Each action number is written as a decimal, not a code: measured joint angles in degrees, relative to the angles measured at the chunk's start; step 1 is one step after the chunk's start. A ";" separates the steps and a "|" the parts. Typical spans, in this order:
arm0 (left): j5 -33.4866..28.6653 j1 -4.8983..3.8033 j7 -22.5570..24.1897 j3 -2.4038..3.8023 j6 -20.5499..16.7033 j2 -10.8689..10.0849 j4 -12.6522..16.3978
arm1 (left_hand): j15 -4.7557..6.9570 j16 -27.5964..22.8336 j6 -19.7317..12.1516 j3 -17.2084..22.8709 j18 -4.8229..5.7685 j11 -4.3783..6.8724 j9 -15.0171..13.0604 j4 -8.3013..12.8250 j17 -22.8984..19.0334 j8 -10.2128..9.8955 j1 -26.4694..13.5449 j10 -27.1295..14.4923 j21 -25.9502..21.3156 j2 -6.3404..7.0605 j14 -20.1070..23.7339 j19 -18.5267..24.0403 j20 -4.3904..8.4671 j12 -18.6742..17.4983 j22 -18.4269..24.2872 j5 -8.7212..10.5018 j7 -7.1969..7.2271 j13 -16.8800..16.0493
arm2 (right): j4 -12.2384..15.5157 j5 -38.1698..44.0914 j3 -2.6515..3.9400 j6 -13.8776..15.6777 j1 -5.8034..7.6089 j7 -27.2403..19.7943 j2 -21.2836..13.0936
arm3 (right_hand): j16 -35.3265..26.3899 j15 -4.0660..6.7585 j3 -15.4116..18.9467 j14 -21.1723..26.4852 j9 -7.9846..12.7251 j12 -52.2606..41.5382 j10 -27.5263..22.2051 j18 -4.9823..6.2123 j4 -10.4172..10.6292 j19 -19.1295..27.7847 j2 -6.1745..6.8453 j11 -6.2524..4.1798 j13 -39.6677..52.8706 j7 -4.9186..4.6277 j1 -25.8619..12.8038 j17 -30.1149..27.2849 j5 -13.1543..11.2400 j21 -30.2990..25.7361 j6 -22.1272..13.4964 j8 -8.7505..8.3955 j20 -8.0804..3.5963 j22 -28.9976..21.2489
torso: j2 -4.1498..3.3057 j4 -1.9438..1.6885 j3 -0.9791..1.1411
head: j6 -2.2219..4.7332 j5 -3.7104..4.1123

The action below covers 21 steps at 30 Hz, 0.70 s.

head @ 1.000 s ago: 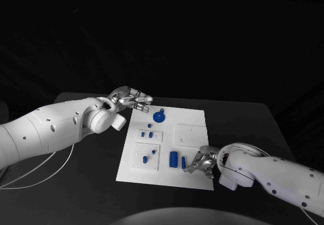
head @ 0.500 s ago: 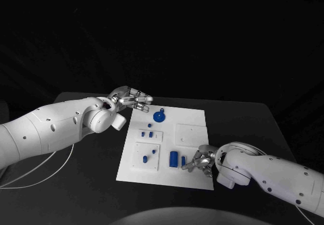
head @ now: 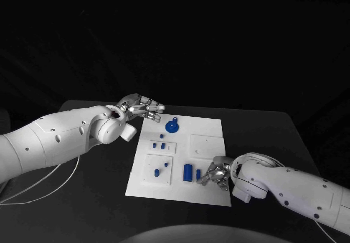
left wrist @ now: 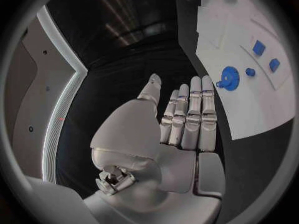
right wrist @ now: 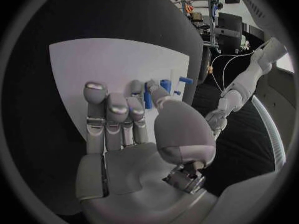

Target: Assemble the parts on the task board

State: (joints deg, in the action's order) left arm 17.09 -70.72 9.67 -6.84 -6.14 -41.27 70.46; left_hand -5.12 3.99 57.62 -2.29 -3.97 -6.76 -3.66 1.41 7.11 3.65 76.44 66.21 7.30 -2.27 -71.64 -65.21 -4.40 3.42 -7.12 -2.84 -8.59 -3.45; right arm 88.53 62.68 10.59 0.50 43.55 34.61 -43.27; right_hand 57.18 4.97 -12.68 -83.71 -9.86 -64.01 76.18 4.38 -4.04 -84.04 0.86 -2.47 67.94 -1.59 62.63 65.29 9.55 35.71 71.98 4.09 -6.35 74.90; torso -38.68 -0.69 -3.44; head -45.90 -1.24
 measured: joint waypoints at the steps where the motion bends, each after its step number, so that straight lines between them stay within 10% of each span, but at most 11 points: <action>1: 0.00 0.00 -0.01 0.00 0.00 0.01 0.00 | 0.00 0.00 0.00 0.00 0.00 0.00 0.00 0.00 0.00 0.00 0.00 0.00 0.00 0.00 0.00 0.00 0.00 0.00 0.00 0.00 0.00 0.00 | -0.02 0.00 0.00 0.01 0.00 -0.02 0.01 | 0.00 0.00 0.00 0.00 0.00 0.00 0.00 0.01 0.00 0.00 0.25 0.00 0.00 0.00 -0.25 0.00 0.00 0.00 0.00 0.00 0.00 0.00 | 0.00 0.01 0.00 | 0.01 0.00; 6: 0.01 0.00 -0.04 -0.01 0.01 0.03 -0.05 | 0.00 0.00 0.00 0.00 -0.01 0.00 0.00 0.00 0.00 0.00 0.00 0.00 0.00 0.00 0.00 0.00 0.00 0.00 0.00 0.00 0.00 0.00 | -0.03 -0.01 -0.04 0.07 -0.04 -0.29 -0.09 | 0.00 0.00 0.06 0.00 0.00 0.00 0.00 0.00 1.10 0.00 0.73 0.00 0.00 -0.07 -0.73 -0.04 -0.28 0.00 0.07 0.00 0.00 0.03 | 0.00 0.02 0.00 | 0.03 0.04; 15: 0.02 0.00 -0.07 -0.02 0.02 0.00 -0.32 | 0.00 0.00 0.00 0.00 0.00 0.00 0.00 0.00 0.00 0.00 0.00 0.00 0.00 0.00 0.00 0.00 0.00 0.00 0.00 0.00 0.00 0.00 | 1.27 -0.69 -0.06 0.12 -0.21 -1.49 -1.74 | -0.66 0.00 5.61 0.00 0.05 0.51 -0.32 0.00 9.36 0.00 5.95 0.32 -0.27 -0.49 -0.02 -0.47 1.25 -1.28 -0.81 -0.81 0.00 0.04 | 0.00 0.01 0.04 | 0.27 -0.07; 21: 0.03 0.00 -0.07 -0.03 0.02 0.06 -0.68 | -0.20 0.00 0.00 0.13 0.00 0.00 0.00 -0.13 0.05 0.00 0.00 0.00 0.00 0.00 0.20 0.00 0.00 0.00 -0.16 0.00 0.00 0.00 | 2.47 -1.01 1.79 0.03 -0.50 -2.29 -3.71 | -1.90 0.12 12.98 0.13 -0.13 1.35 -0.95 0.00 10.63 0.00 5.24 0.54 -1.05 -1.13 1.10 -0.92 3.79 -2.67 -2.69 -0.67 0.00 0.02 | 0.07 0.13 -0.01 | 0.79 0.21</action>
State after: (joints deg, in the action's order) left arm 17.12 -70.72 9.60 -6.86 -6.12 -41.21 69.78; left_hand -5.33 3.99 57.62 -2.16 -3.97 -6.76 -3.66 1.28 7.16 3.65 76.44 66.21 7.30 -2.27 -71.44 -65.21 -4.40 3.42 -7.28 -2.84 -8.59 -3.45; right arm 91.00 61.67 12.38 0.53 43.05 32.31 -46.99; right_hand 55.29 5.08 0.30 -83.57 -10.00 -62.66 75.23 4.38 6.59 -84.04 6.11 -1.93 66.90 -2.72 63.74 64.37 13.34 33.03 69.29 3.43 -6.34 74.93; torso -38.61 -0.56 -3.45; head -45.10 -1.03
